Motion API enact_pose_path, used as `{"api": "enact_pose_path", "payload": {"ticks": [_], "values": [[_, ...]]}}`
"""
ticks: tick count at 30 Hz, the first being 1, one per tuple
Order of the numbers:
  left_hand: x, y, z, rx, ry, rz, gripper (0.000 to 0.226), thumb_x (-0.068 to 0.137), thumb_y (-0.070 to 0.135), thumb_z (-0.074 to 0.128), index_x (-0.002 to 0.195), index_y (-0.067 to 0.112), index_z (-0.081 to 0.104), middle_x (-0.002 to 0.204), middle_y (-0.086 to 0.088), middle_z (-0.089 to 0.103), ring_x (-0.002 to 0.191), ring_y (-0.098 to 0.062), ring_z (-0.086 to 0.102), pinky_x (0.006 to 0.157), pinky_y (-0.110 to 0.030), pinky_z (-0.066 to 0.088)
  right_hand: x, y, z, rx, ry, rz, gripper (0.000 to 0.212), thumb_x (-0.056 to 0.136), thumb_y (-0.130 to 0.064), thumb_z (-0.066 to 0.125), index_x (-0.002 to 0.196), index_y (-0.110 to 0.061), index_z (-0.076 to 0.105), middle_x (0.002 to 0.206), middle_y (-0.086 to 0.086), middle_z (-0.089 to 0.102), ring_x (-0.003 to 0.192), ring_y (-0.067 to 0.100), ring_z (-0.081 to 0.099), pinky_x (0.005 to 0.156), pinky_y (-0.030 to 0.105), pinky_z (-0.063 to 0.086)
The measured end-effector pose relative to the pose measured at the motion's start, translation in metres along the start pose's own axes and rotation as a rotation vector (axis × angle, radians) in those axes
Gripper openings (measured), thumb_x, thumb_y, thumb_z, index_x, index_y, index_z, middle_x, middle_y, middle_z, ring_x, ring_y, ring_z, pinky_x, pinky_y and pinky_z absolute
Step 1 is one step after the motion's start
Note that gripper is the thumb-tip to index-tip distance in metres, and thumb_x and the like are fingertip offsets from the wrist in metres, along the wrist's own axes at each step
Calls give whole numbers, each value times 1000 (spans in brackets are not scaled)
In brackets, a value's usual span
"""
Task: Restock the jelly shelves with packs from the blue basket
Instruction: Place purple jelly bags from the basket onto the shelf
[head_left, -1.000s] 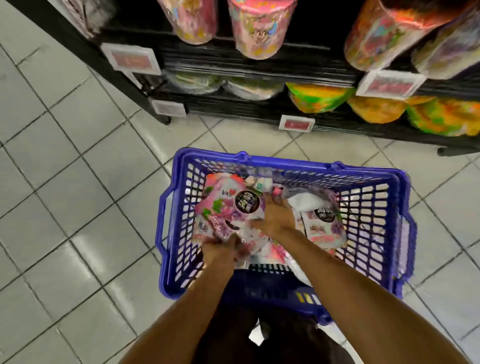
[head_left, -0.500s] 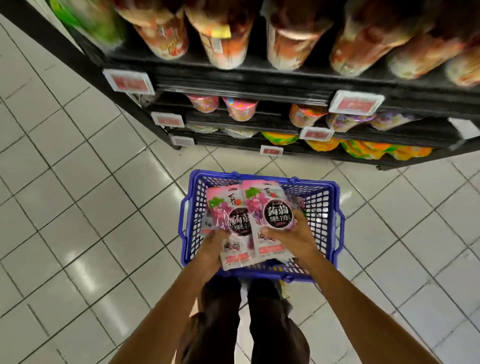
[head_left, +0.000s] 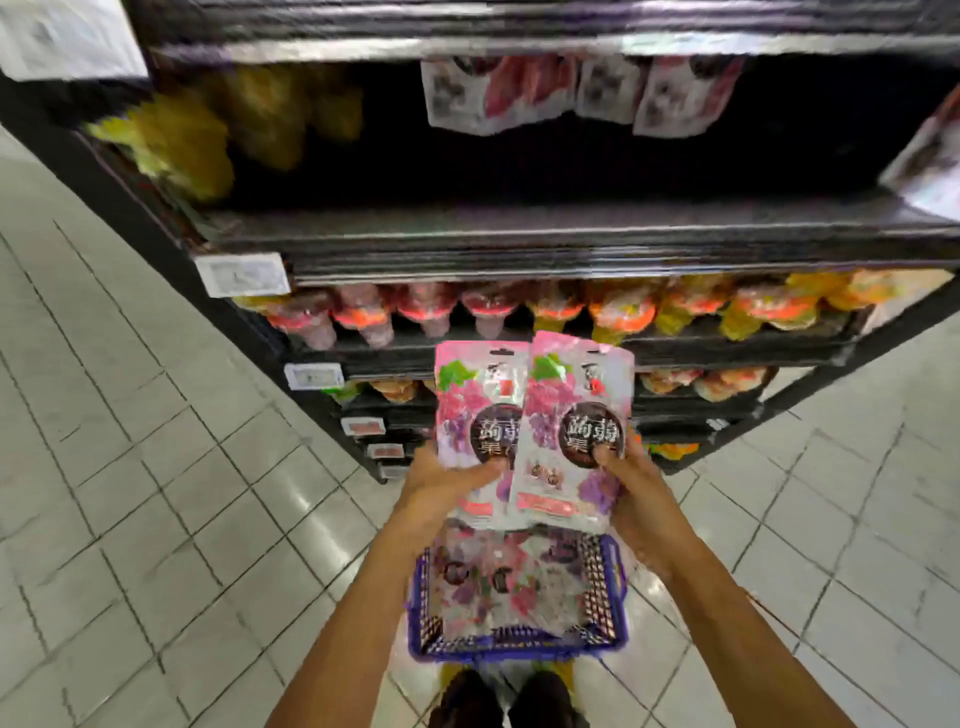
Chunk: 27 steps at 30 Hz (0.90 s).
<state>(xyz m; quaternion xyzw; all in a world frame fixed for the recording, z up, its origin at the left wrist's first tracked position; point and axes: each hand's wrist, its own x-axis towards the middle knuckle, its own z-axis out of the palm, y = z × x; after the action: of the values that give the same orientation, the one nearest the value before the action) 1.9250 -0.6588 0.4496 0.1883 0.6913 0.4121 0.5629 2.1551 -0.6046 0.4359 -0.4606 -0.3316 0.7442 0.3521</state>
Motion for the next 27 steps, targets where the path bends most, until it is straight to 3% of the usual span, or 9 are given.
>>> {"api": "enact_pose_path", "payload": {"ticks": [2, 5, 9, 11, 13, 17, 20, 24, 27], "values": [[-16, 39, -3, 13, -50, 118, 64, 51, 25, 95, 108, 15, 67, 101, -4, 76, 95, -26, 73, 80, -41, 59, -20, -38, 14, -37, -40, -93, 65, 78, -25, 75, 137, -25, 51, 93, 6, 70, 78, 16, 67, 75, 39, 49], [-42, 87, -4, 12, -141, 280, 23, 67, 17, 88, 84, 30, 78, 87, 1, 78, 77, -14, 75, 58, -24, 58, -46, -86, 32, 7, -73, -195, 71, 75, -25, 81, 137, -37, 48, 108, 17, 66, 100, 36, 58, 91, 60, 41], [-81, 142, -7, -17, -263, 458, 22, 64, 30, 84, 85, 32, 77, 92, -3, 78, 80, -19, 76, 57, -24, 57, -77, -138, 59, 17, -80, -313, 79, 73, -20, 81, 134, -48, 39, 117, 11, 70, 110, 36, 66, 89, 57, 54], [-97, 164, -6, -26, -294, 524, 24, 65, 33, 83, 88, 29, 77, 90, -4, 78, 79, -21, 76, 55, -26, 57, -89, -158, 69, 14, -60, -416, 75, 76, -10, 74, 136, -37, 40, 117, 10, 71, 107, 30, 69, 83, 49, 59], [-109, 184, -3, -26, -289, 564, 33, 63, 33, 82, 93, 21, 76, 93, -5, 78, 83, -24, 76, 63, -31, 59, -101, -178, 77, 3, -24, -513, 69, 72, -10, 78, 130, -32, 48, 115, 11, 72, 102, 26, 71, 78, 38, 60], [-125, 219, 7, -33, -307, 654, 21, 70, 24, 82, 89, 19, 76, 92, -7, 78, 84, -25, 75, 73, -38, 62, -121, -211, 85, -55, 85, -623, 78, 49, -39, 96, 116, -13, 65, 110, 15, 73, 101, 29, 71, 86, 40, 57], [-136, 240, 16, -29, -328, 722, 35, 67, 30, 82, 98, 17, 72, 93, -6, 78, 85, -24, 75, 71, -36, 62, -126, -235, 82, -55, 140, -690, 68, 57, -32, 89, 114, -1, 67, 106, 16, 74, 97, 29, 72, 84, 38, 58], [-145, 268, 30, -50, -340, 787, 25, 74, 23, 81, 96, 18, 72, 91, -6, 78, 81, -22, 76, 61, -27, 58, -135, -267, 74, 1, 104, -767, 51, 65, -25, 84, 111, -8, 69, 111, 16, 73, 99, 30, 72, 77, 33, 59], [-151, 287, 43, -51, -361, 821, 34, 66, 32, 82, 95, 16, 73, 89, -7, 78, 80, -23, 76, 57, -28, 58, -141, -293, 67, 1, 129, -830, 39, 63, -28, 85, 100, -17, 75, 107, 14, 74, 96, 27, 72, 74, 29, 58]]}}
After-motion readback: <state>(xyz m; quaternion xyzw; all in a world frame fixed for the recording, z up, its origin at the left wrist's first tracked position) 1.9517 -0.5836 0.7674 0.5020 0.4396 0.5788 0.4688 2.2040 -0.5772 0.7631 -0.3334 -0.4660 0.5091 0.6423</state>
